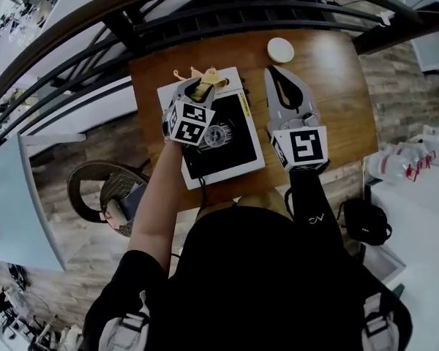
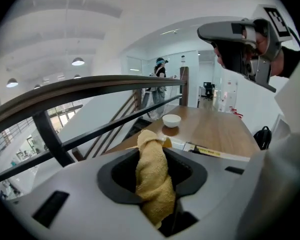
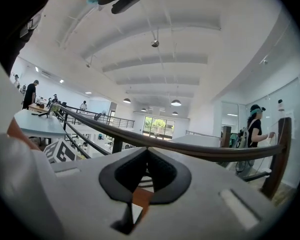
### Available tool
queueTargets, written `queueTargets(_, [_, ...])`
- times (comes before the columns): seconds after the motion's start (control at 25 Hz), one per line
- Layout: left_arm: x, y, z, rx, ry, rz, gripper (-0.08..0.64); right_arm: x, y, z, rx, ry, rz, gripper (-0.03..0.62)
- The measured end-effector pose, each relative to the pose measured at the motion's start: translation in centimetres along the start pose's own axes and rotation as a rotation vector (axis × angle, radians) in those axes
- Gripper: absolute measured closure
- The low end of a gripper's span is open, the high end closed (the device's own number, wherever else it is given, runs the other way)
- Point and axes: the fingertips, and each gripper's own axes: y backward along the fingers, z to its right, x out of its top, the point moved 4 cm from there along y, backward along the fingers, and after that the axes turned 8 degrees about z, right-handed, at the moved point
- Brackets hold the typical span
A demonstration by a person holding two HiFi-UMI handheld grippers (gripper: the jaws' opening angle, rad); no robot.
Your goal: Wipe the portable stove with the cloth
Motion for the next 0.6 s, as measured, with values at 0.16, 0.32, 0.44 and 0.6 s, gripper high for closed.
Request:
queueTargets(0.16, [-2.8, 4.9, -3.9, 0.120, 0.006, -0.039, 0.431, 1.0, -1.6, -3.3, 0.050, -0.030, 0.044, 0.591])
queueTargets(0.32, [-5.9, 9.3, -7.6, 0.204, 0.084, -0.025, 0.430, 1.2, -4.0, -6.5, 0.108, -0.046, 0.068, 0.591])
queueTargets(0.44, [-7.5, 12.6, -9.4, 0.278, 0.115, -0.039, 0.430, 1.5, -4.9, -8.2, 0.154, -0.055, 0.084, 0.591])
queueTargets(0.6, [-6.7, 14.2, -8.9, 0.292, 0.092, -0.019, 0.430, 2.0, -4.7, -9.0, 0.174, -0.055, 0.095, 0.591])
